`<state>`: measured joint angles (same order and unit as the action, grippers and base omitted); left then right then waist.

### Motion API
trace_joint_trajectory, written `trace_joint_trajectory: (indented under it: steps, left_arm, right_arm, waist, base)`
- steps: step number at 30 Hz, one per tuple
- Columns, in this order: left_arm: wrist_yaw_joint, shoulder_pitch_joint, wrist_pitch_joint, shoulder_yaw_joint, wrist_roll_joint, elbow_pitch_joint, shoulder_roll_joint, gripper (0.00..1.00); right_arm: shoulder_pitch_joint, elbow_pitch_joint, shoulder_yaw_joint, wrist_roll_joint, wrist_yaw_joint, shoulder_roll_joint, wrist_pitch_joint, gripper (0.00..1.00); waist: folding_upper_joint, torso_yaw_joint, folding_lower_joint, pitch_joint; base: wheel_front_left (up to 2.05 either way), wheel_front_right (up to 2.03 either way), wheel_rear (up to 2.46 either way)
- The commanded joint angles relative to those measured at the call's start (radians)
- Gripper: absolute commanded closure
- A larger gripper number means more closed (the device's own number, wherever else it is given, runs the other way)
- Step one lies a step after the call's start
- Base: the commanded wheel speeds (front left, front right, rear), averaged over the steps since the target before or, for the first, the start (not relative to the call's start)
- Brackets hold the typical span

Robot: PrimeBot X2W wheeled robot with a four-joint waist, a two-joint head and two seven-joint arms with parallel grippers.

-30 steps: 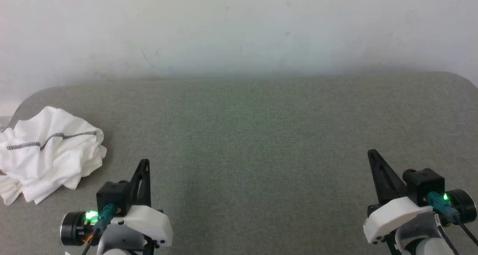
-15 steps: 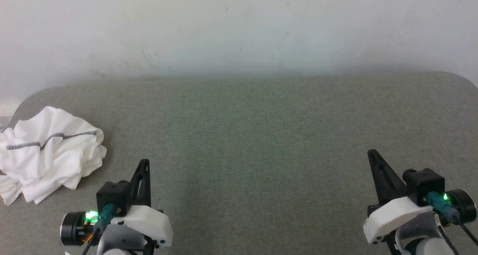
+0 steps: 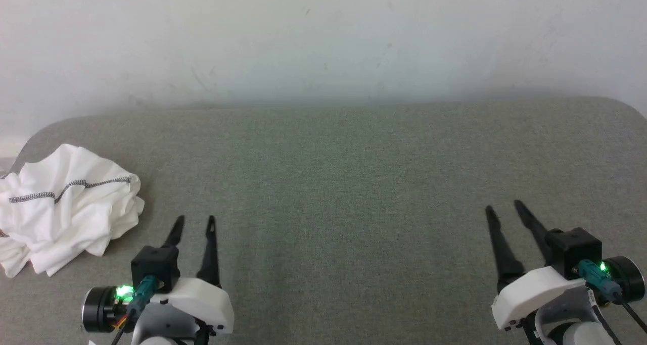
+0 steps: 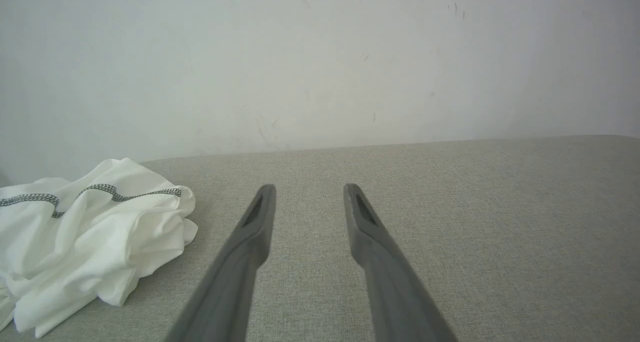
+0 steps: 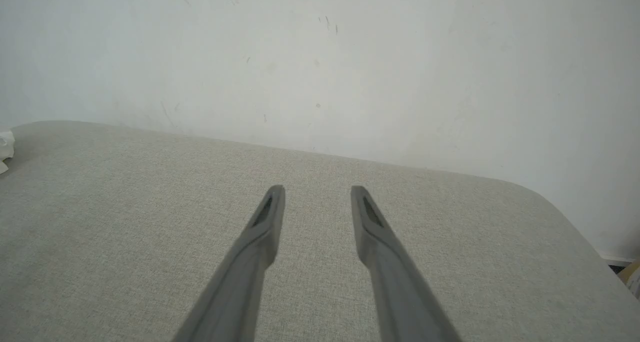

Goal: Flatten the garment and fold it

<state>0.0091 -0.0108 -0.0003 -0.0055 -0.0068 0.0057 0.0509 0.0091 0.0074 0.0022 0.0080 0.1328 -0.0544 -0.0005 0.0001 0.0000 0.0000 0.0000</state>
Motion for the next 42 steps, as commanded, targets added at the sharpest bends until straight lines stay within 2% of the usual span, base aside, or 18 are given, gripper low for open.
trace_joint_trajectory:
  steps: [1, 22, 42]
  left_arm:
    - [0.000, 0.000, 0.000, 0.000, 0.000, 0.000, 0.000, 0.00]
    - [-0.004, -0.001, -0.043, -0.015, -0.005, 0.024, 0.001, 0.00]
    - [-0.004, -0.009, -0.085, -0.017, -0.012, 0.042, 0.008, 0.00]
  right_arm:
    - [0.000, 0.000, 0.000, 0.000, 0.000, 0.000, 0.000, 0.00]
    - [0.005, -0.001, 0.008, 0.001, 0.000, 0.001, -0.043, 0.00]
    - [0.015, 0.008, 0.027, -0.008, -0.001, 0.001, -0.085, 0.00]
  waist:
    - [-0.0001, 0.000, 0.0000, 0.000]
    - [-0.0001, 0.011, 0.0000, 0.002]
    - [-0.0001, 0.093, 0.0000, 0.000]
  base:
    - [0.00, 0.00, 0.00]
    - [0.00, 0.00, 0.00]
    - [0.00, 0.00, 0.00]
